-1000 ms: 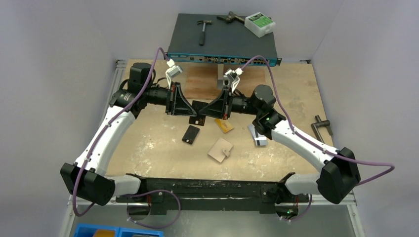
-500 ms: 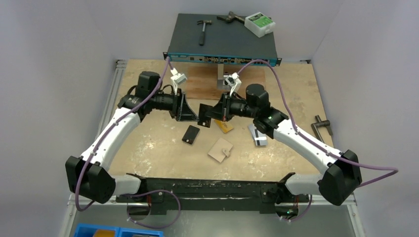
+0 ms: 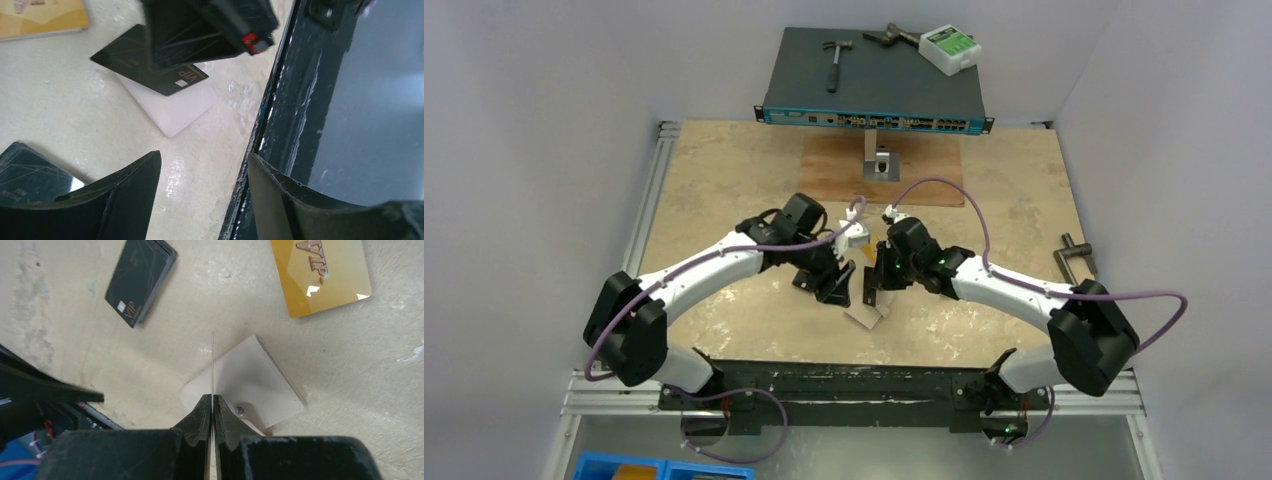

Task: Put the credit cards into the card holder
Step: Open the card holder at the center of the board.

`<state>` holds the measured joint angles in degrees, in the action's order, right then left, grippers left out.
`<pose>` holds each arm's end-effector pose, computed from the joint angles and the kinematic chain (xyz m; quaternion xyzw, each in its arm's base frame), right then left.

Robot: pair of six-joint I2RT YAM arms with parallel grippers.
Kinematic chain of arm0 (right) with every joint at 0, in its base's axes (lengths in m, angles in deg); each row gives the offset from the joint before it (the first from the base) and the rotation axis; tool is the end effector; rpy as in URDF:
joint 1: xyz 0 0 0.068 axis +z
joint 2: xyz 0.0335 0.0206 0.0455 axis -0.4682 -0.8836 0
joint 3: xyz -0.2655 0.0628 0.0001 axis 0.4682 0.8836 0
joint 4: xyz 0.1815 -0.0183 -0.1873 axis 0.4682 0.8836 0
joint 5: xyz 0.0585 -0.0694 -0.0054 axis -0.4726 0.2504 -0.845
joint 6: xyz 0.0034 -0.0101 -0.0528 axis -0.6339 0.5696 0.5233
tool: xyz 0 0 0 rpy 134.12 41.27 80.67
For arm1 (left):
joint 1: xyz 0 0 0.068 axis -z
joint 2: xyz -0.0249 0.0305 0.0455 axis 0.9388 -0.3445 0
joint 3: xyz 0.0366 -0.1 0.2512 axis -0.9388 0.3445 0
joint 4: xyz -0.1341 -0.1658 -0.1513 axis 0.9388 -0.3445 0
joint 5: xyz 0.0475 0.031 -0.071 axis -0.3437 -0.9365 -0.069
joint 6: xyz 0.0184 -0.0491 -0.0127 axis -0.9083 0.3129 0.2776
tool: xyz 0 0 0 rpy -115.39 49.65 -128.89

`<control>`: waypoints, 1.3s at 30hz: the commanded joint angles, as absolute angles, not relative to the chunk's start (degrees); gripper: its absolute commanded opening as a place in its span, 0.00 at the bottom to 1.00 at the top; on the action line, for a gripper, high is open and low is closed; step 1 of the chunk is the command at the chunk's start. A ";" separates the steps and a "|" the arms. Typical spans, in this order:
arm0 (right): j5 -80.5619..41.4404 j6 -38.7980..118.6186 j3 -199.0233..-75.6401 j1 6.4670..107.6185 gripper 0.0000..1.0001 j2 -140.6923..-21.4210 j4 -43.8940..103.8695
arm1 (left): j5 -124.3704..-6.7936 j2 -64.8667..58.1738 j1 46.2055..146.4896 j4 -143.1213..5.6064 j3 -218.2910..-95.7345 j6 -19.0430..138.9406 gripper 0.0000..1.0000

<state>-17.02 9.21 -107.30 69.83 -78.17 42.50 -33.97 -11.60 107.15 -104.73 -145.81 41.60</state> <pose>0.2071 0.1901 0.2122 -0.0523 0.9240 0.2724 0.2634 0.2215 -0.1975 0.2521 0.4287 0.7978 -0.3862 0.1749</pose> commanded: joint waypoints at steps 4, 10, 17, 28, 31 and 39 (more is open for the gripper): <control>-8.86 7.26 -108.79 72.28 0.00 -80.09 43.53 | -46.64 -8.90 117.47 -98.77 -139.41 25.72 0.63; -8.08 4.99 -105.92 72.15 0.00 -75.15 45.43 | -54.37 -10.93 122.99 -92.85 -136.78 19.29 0.64; -7.97 3.62 -104.33 72.11 0.00 -73.49 45.45 | -61.73 -13.55 125.97 -85.50 -134.62 17.40 0.65; -6.73 3.05 -101.83 71.01 0.00 -69.99 46.78 | -69.22 -16.37 130.58 -79.48 -131.34 10.59 0.84; -6.96 3.00 -101.21 70.64 0.00 -69.46 46.83 | -70.76 -17.39 130.93 -77.90 -131.44 10.40 0.84; -6.87 2.53 -99.64 70.45 0.00 -67.64 47.42 | -72.59 -20.89 130.85 -80.00 -135.75 14.36 0.75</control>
